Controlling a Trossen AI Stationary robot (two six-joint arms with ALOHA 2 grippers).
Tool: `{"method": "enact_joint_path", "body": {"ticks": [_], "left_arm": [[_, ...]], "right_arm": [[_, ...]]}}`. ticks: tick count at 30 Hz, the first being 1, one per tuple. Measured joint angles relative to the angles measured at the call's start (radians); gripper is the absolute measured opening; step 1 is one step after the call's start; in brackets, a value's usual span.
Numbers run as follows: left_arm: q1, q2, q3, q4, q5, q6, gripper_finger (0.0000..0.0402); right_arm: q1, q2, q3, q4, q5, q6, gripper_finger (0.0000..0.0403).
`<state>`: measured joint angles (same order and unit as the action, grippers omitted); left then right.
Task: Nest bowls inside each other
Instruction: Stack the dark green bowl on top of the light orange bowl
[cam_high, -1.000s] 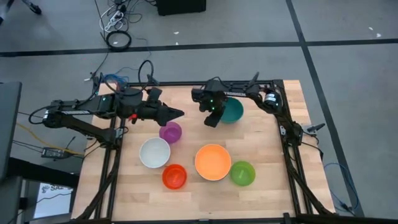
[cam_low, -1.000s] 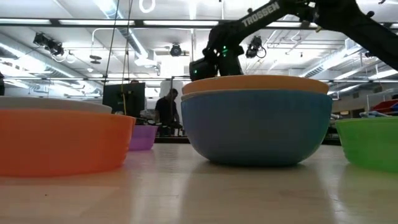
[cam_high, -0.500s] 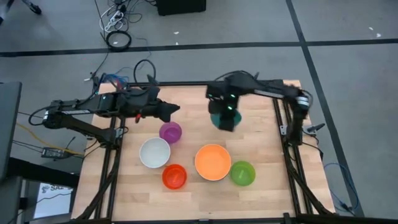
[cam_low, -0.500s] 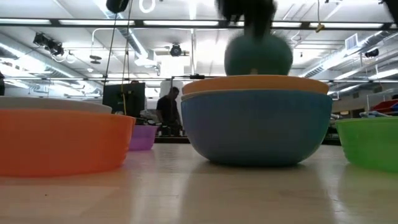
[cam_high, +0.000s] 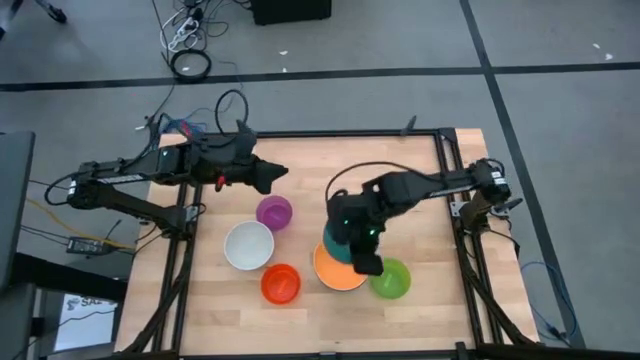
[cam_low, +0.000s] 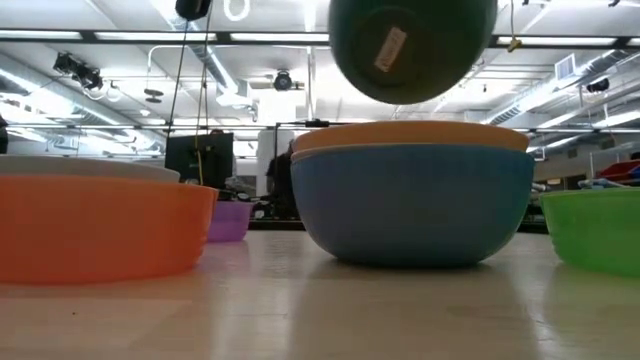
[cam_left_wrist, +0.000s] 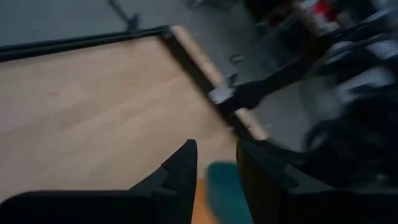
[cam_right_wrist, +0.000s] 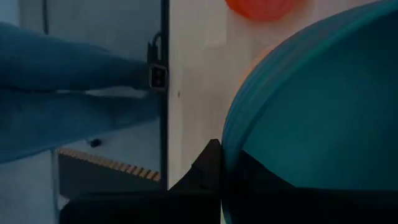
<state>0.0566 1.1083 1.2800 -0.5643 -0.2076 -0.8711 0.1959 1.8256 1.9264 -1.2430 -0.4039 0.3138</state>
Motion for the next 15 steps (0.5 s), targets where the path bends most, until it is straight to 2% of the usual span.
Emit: {"method": "enact_joint_path", "body": {"ticks": [4, 7, 10, 15], "left_arm": [[-0.012, -0.014, 0.0, 0.035, 0.05, 0.013, 0.0122], [-0.013, -0.027, 0.001, -0.009, 0.107, 0.017, 0.0122], [-0.019, -0.042, 0.0, -0.119, 0.155, 0.041, 0.0122], [-0.039, -0.07, 0.0, -0.322, 0.151, 0.082, 0.0122]], "right_arm": [[-0.003, 0.045, 0.002, 0.062, -0.006, 0.053, 0.0002], [-0.002, 0.077, 0.001, 0.086, -0.004, 0.116, 0.0022], [-0.001, 0.102, 0.003, 0.081, -0.012, 0.178, 0.0056], [0.013, 0.137, 0.001, 0.073, -0.009, 0.247, 0.011]]}}
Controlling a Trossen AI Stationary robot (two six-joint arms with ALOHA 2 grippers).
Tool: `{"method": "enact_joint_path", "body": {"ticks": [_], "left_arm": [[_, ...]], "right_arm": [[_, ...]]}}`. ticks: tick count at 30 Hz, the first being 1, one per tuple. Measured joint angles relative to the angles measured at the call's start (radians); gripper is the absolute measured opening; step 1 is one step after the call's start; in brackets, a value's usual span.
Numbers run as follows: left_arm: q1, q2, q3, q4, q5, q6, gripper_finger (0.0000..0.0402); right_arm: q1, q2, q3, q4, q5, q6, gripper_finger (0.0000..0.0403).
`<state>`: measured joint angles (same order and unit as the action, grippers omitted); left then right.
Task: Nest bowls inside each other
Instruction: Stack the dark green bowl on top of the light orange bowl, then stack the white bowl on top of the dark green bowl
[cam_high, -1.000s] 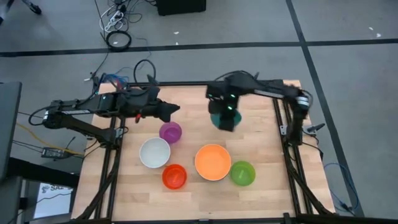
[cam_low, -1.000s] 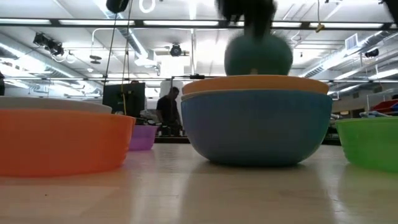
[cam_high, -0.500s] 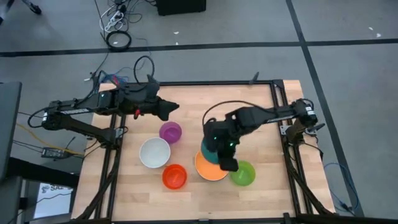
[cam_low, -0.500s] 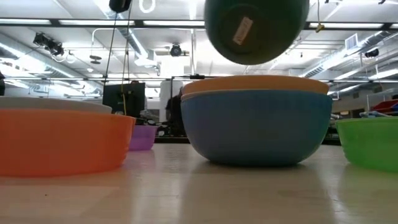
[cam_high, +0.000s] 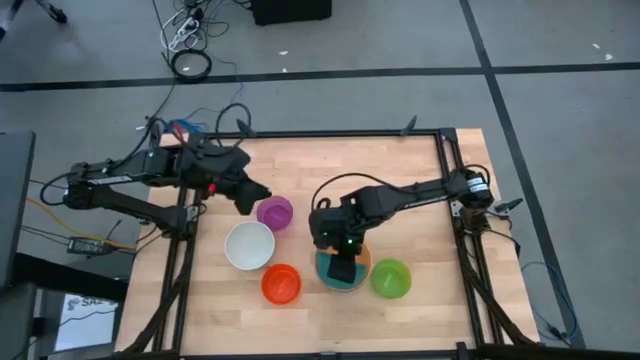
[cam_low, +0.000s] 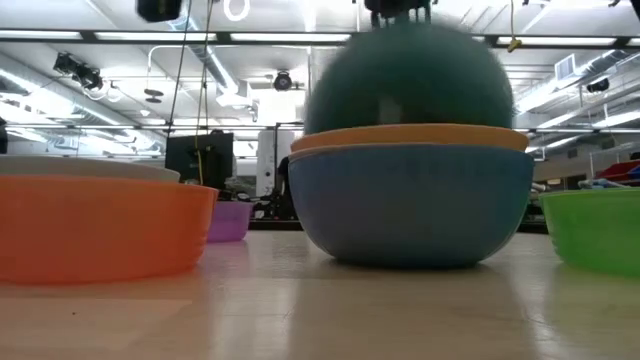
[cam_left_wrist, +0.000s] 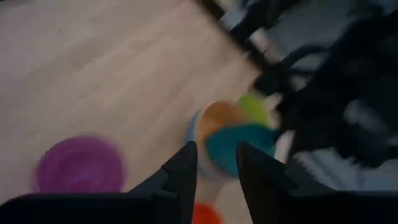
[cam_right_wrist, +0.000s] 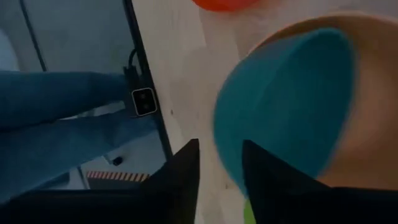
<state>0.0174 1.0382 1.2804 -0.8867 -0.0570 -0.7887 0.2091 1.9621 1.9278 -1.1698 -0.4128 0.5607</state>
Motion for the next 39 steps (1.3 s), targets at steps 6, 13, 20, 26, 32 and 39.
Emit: {"method": "enact_joint_path", "body": {"ticks": [6, 13, 20, 26, 32, 39], "left_arm": [[-0.006, -0.01, 0.0, -0.19, -0.005, 0.0, 0.0122], [-0.019, -0.013, -0.003, -0.307, -0.025, 0.029, 0.0122], [-0.033, -0.014, -0.081, -0.463, -0.035, 0.057, 0.0122], [-0.033, 0.009, -0.207, -0.452, -0.01, -0.229, 0.0122], [-0.051, 0.052, -0.31, -0.325, 0.087, -0.392, 0.0122], [-0.064, 0.11, -0.321, -0.314, 0.091, -0.426, 0.0122]], "right_arm": [[0.025, -0.006, 0.0, -0.002, 0.049, 0.067, 0.0146], [0.042, -0.085, 0.0, -0.079, 0.259, 0.14, 0.0148], [0.063, -0.272, 0.0, -0.192, 0.609, 0.272, 0.0147], [0.066, -0.406, 0.001, -0.237, 0.767, 0.374, 0.0147], [0.065, -0.452, 0.001, -0.247, 0.818, 0.388, 0.0146], [0.06, -0.432, 0.001, -0.248, 0.808, 0.373, 0.0146]]}}
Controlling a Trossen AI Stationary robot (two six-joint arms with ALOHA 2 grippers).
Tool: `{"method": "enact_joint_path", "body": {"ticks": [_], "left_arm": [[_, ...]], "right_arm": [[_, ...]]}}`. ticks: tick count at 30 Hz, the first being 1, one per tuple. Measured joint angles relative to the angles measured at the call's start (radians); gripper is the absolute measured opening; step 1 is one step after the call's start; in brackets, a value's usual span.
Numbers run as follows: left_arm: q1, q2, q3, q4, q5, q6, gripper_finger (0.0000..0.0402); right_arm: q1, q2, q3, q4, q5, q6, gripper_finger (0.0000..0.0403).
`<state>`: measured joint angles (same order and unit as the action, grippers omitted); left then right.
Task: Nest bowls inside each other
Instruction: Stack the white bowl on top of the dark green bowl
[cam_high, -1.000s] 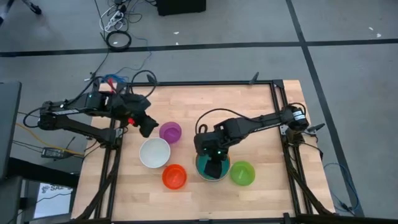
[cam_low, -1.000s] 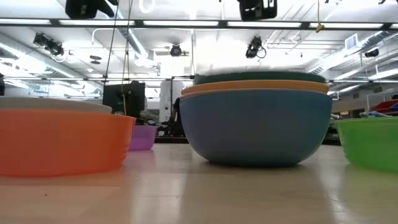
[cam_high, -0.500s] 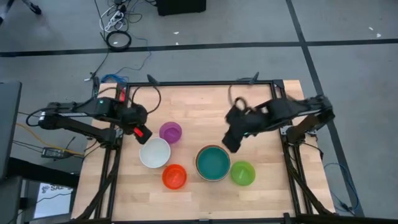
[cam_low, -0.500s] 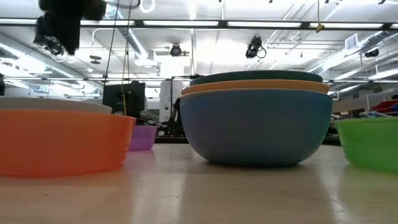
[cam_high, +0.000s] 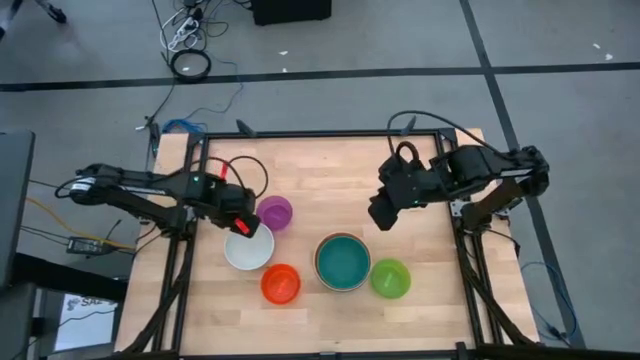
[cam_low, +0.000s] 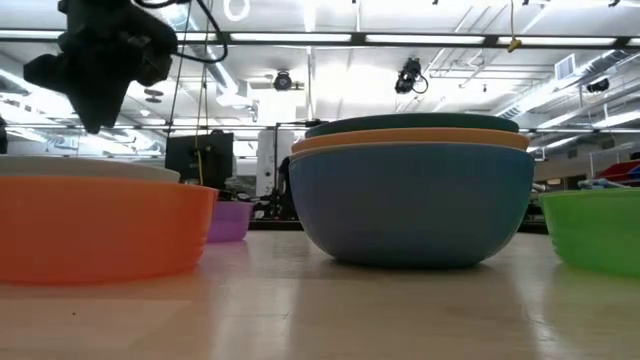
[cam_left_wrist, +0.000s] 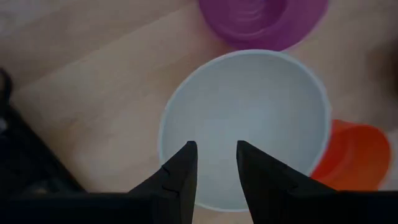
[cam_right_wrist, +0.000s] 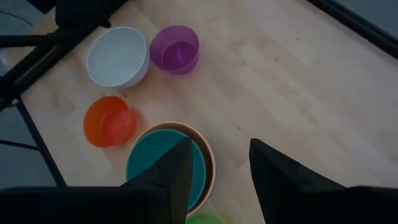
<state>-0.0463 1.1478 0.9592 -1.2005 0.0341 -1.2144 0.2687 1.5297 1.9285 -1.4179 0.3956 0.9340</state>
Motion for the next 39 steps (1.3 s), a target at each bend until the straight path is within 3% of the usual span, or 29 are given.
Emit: {"method": "enact_joint_path", "body": {"ticks": [4, 18, 30, 33, 36, 39], "left_arm": [[-0.001, 0.045, 0.0, -0.063, -0.012, 0.034, 0.0122], [-0.001, 0.164, -0.04, -0.017, -0.04, 0.139, 0.0122], [-0.001, 0.169, -0.205, 0.242, 0.06, 0.138, 0.0119], [-0.001, 0.169, -0.214, 0.272, 0.095, 0.139, 0.0092], [-0.002, 0.164, -0.202, 0.287, 0.108, 0.159, 0.0027], [-0.002, 0.152, -0.182, 0.289, 0.111, 0.164, 0.0011]], "right_arm": [[0.0, 0.02, 0.0, -0.001, -0.025, -0.004, 0.0146], [0.006, 0.058, -0.001, -0.017, -0.084, -0.018, 0.0146], [0.006, 0.057, -0.001, -0.017, -0.085, -0.015, 0.0146], [0.006, 0.057, -0.001, -0.017, -0.085, -0.015, 0.0146], [0.006, 0.057, -0.001, -0.017, -0.085, -0.015, 0.0146], [0.006, 0.057, -0.001, -0.018, -0.084, -0.015, 0.0146]]}}
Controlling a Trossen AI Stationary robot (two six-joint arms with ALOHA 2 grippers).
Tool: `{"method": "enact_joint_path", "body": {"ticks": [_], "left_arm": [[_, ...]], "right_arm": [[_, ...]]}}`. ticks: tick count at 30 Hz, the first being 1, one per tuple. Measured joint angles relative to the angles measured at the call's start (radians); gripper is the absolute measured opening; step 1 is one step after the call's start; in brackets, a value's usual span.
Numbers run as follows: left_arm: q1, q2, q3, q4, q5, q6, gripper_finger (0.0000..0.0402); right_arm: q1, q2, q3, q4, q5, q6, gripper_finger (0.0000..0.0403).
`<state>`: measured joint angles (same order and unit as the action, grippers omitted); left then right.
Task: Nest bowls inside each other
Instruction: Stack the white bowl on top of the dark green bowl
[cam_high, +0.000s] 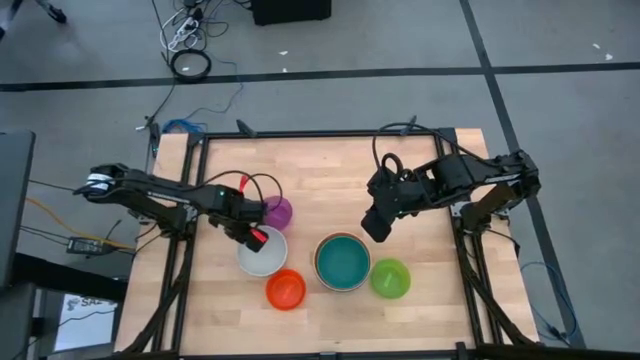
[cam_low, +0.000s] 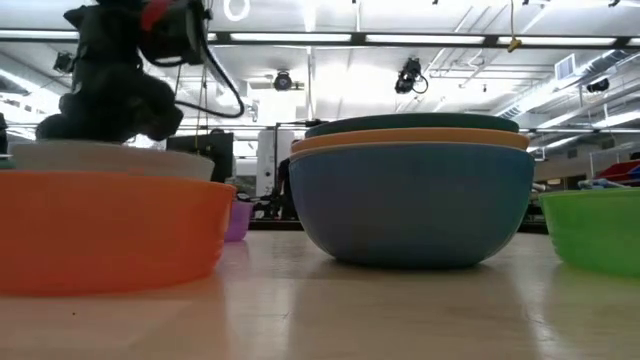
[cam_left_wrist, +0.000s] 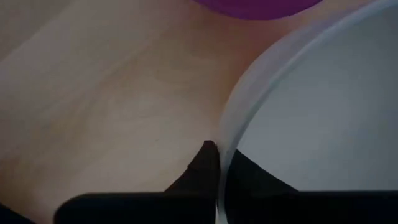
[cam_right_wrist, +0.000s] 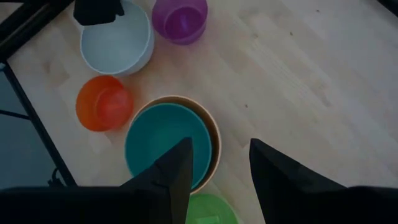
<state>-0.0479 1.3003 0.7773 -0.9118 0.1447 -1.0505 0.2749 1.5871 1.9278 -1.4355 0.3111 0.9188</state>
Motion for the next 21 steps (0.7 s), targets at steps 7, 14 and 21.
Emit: {"method": "enact_joint_path", "body": {"ticks": [7, 14, 21], "left_arm": [[-0.013, -0.051, 0.167, 0.062, -0.037, -0.026, 0.0005], [-0.015, 0.029, 0.439, 0.105, -0.213, 0.016, 0.0004], [-0.02, 0.245, 0.583, 0.103, -0.198, 0.086, 0.0005]], "right_arm": [[0.0, 0.0, 0.0, -0.004, 0.001, 0.0, 0.0146], [0.0, 0.0, 0.0, -0.035, 0.057, 0.053, 0.0146], [0.028, -0.001, 0.0, -0.048, 0.143, 0.147, 0.0146]]}}
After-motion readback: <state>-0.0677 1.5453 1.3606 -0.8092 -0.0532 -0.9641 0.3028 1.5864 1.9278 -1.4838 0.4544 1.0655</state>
